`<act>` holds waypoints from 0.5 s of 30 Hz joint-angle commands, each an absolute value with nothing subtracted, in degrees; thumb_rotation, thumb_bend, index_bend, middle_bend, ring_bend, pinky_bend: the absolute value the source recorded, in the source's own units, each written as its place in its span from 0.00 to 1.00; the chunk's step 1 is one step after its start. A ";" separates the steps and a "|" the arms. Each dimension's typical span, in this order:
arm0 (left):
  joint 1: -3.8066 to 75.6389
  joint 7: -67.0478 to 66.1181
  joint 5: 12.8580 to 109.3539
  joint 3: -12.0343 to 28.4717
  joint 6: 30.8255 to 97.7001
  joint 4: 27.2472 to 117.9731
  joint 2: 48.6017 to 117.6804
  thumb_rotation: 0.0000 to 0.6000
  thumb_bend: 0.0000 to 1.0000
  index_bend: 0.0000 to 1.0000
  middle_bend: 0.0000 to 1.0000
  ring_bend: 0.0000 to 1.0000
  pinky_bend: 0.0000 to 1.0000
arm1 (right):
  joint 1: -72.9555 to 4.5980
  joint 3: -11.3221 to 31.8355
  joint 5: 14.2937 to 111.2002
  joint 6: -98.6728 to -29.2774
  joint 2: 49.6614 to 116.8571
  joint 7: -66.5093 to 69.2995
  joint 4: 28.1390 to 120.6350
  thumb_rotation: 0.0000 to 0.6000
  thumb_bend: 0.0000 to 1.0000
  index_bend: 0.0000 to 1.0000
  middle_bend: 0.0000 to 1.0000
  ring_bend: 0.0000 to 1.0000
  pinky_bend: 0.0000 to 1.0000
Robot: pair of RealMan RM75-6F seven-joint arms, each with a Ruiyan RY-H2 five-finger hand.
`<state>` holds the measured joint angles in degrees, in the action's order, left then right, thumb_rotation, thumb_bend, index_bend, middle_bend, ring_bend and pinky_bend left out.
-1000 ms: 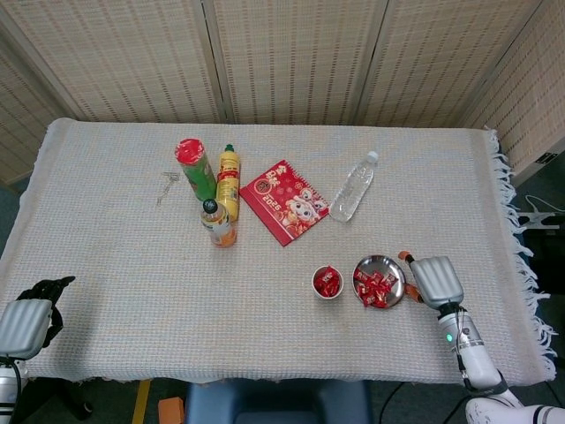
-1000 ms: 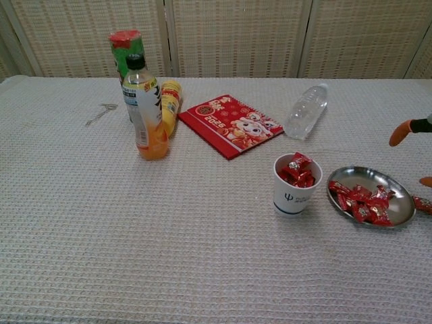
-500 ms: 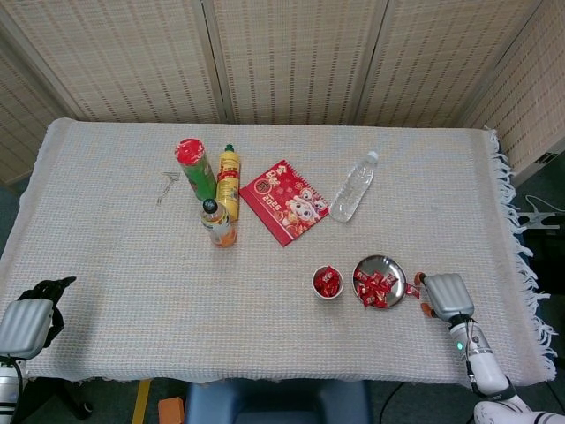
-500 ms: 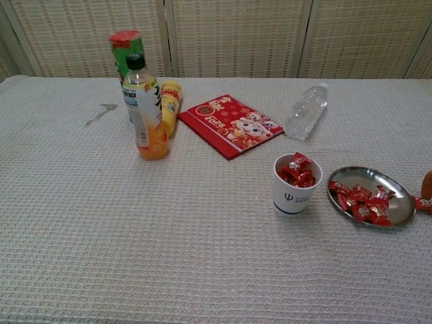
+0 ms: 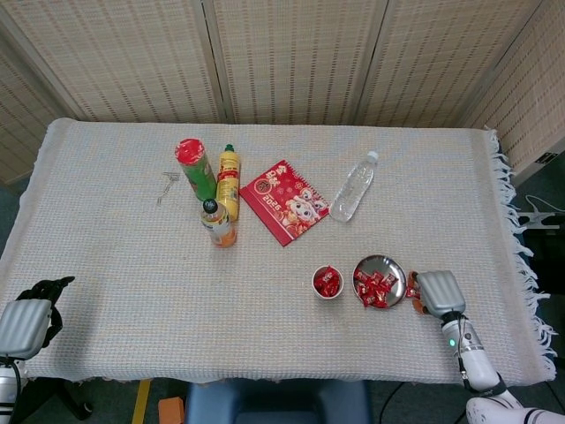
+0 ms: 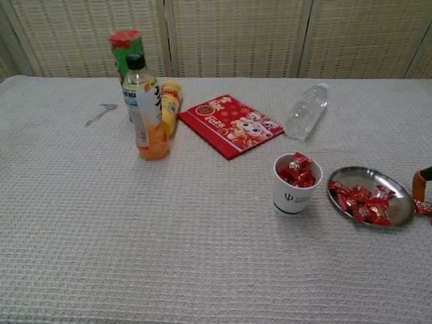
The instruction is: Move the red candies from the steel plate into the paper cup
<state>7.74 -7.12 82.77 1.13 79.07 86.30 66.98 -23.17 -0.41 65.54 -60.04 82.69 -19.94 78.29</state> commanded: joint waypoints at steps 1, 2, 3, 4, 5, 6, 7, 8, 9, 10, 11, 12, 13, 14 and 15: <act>7.71 -7.04 82.80 1.12 79.12 86.32 66.95 1.00 0.96 0.17 0.23 0.19 0.35 | -23.17 0.00 65.58 -59.94 83.09 -19.86 77.91 1.00 0.22 0.49 1.00 0.83 1.00; 7.71 -7.01 82.82 1.11 79.12 86.32 66.94 1.00 0.96 0.17 0.23 0.19 0.35 | -23.19 0.17 65.52 -59.81 83.24 -19.75 77.80 1.00 0.22 0.49 1.00 0.84 1.00; 7.70 -7.01 82.83 1.10 79.12 86.32 66.93 1.00 0.96 0.17 0.23 0.19 0.35 | -23.19 0.21 65.51 -59.77 83.27 -19.75 77.77 1.00 0.22 0.49 1.00 0.84 1.00; 7.71 -7.00 82.84 1.10 79.13 86.33 66.93 1.00 0.96 0.17 0.23 0.19 0.35 | -23.19 0.25 65.50 -59.74 83.31 -19.73 77.75 1.00 0.22 0.50 1.00 0.84 1.00; 7.70 -6.99 82.86 1.09 79.14 86.33 66.93 1.00 0.96 0.17 0.23 0.19 0.35 | -23.19 0.32 65.49 -59.68 83.38 -19.70 77.71 1.00 0.22 0.51 1.00 0.84 1.00; 7.68 -6.97 82.89 1.07 79.16 86.35 66.91 1.00 0.96 0.17 0.23 0.19 0.35 | -23.19 0.39 65.53 -59.65 83.45 -19.69 77.66 1.00 0.22 0.53 1.00 0.84 1.00; 7.66 -6.90 82.92 1.08 79.22 86.36 66.89 1.00 0.96 0.17 0.23 0.19 0.35 | -23.19 0.45 65.68 -59.60 83.54 -19.71 77.62 1.00 0.22 0.55 1.00 0.84 1.00; 7.66 -6.79 82.93 1.09 79.24 86.37 66.86 1.00 0.96 0.17 0.23 0.19 0.35 | -23.13 0.45 66.08 -59.75 83.20 -19.61 78.01 1.00 0.22 0.56 1.00 0.85 1.00; 7.65 -6.72 82.96 1.08 79.25 86.37 66.83 1.00 0.96 0.17 0.23 0.19 0.35 | -23.06 0.41 66.36 -59.76 82.74 -19.41 78.48 1.00 0.22 0.56 1.00 0.85 1.00; 7.64 -6.71 82.99 1.08 79.29 86.35 66.83 1.00 0.96 0.17 0.23 0.19 0.35 | -22.93 0.46 66.70 -60.02 82.26 -19.09 79.00 1.00 0.23 0.56 1.00 0.85 1.00; 7.64 -6.71 82.97 1.10 79.32 86.32 66.84 1.00 0.96 0.17 0.23 0.19 0.35 | -22.69 0.55 67.33 -60.74 81.65 -18.73 79.63 1.00 0.24 0.56 1.00 0.85 1.00; 7.64 -6.68 82.97 1.12 79.32 86.34 66.84 1.00 0.96 0.17 0.23 0.19 0.35 | -22.49 0.56 67.93 -61.28 81.12 -18.38 80.16 1.00 0.26 0.55 1.00 0.85 1.00; 7.64 -6.66 82.97 1.11 79.32 86.35 66.83 1.00 0.96 0.17 0.23 0.19 0.35 | -22.17 0.64 68.60 -62.03 80.32 -17.78 81.07 1.00 0.28 0.56 1.00 0.85 1.00; 7.64 -6.67 82.97 1.12 79.33 86.37 66.83 1.00 0.96 0.17 0.23 0.19 0.35 | -21.94 0.70 69.14 -62.66 79.69 -17.41 81.78 1.00 0.28 0.56 1.00 0.85 1.00; 7.64 -6.69 82.97 1.12 79.33 86.39 66.84 1.00 0.96 0.17 0.23 0.19 0.35 | -21.72 0.74 69.75 -63.28 79.02 -17.03 82.57 1.00 0.28 0.57 1.00 0.85 1.00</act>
